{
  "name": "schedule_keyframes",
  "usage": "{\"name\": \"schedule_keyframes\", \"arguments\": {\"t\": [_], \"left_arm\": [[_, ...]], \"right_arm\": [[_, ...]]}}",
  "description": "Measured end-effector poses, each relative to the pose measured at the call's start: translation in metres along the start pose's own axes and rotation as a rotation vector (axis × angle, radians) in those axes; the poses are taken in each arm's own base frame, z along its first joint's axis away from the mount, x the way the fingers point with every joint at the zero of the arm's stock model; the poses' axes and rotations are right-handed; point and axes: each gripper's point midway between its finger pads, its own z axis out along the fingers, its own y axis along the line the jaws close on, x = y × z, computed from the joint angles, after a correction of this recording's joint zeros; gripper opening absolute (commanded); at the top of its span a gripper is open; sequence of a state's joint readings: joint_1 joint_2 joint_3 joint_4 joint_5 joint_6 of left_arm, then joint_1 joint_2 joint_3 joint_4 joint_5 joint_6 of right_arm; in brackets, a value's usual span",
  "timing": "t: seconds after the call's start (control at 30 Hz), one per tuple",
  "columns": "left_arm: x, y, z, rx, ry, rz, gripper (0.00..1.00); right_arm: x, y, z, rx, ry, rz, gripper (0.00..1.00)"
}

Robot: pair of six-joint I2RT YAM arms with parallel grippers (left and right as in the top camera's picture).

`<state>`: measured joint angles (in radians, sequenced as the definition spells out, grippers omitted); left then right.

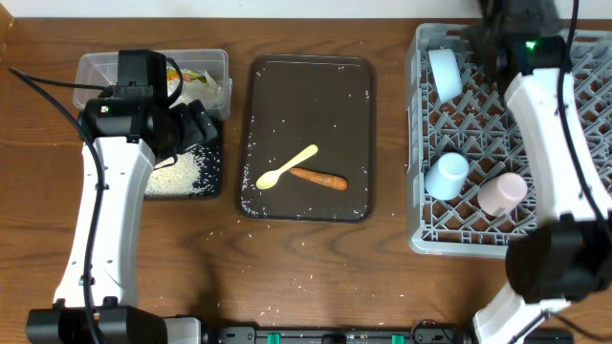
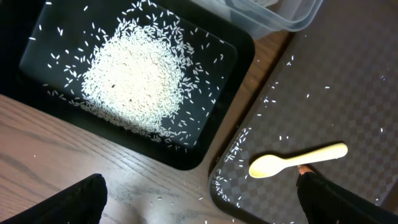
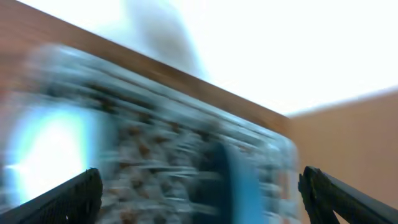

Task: Sort waste into correct bins and load items into the dishwasher rack
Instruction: 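Release the plate and withdraw the right gripper from the rack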

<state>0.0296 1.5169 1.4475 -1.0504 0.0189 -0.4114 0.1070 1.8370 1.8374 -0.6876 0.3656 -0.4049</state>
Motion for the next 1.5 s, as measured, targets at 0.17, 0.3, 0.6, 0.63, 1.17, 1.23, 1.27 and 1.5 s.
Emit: {"name": "schedule_keyframes", "arguments": {"t": [0.17,0.3,0.6,0.63,1.17,1.23,1.27,1.5], "left_arm": [[0.0,0.0,0.0,0.0,0.0,0.0,1.0],[0.0,0.0,0.0,0.0,0.0,0.0,1.0],[0.0,0.0,0.0,0.0,0.0,0.0,1.0],[0.0,0.0,0.0,0.0,0.0,0.0,1.0],[-0.006,-0.003,0.0,0.015,-0.023,-0.032,1.0],[-0.007,-0.004,0.0,0.019,-0.027,-0.05,0.99],[-0.008,-0.005,0.0,0.022,-0.032,-0.062,0.95],[0.003,-0.025,0.003,0.084,0.009,-0.232,0.93]], "right_arm": [[-0.024,0.093,-0.049,-0.402,-0.101,0.016,0.88],[-0.025,0.163,-0.069,-0.656,-0.09,0.0,0.83],[0.037,0.297,-0.086,-0.918,0.184,-0.155,0.82],[0.044,0.306,-0.089,-0.933,0.212,-0.176,0.81],[0.067,0.243,-0.054,-0.857,0.37,0.049,0.99],[0.066,0.215,-0.046,-0.83,0.369,0.129,0.99],[0.064,0.198,-0.044,-0.817,0.359,0.174,0.99],[0.044,0.074,-0.062,-0.703,0.191,0.419,0.99]]}}
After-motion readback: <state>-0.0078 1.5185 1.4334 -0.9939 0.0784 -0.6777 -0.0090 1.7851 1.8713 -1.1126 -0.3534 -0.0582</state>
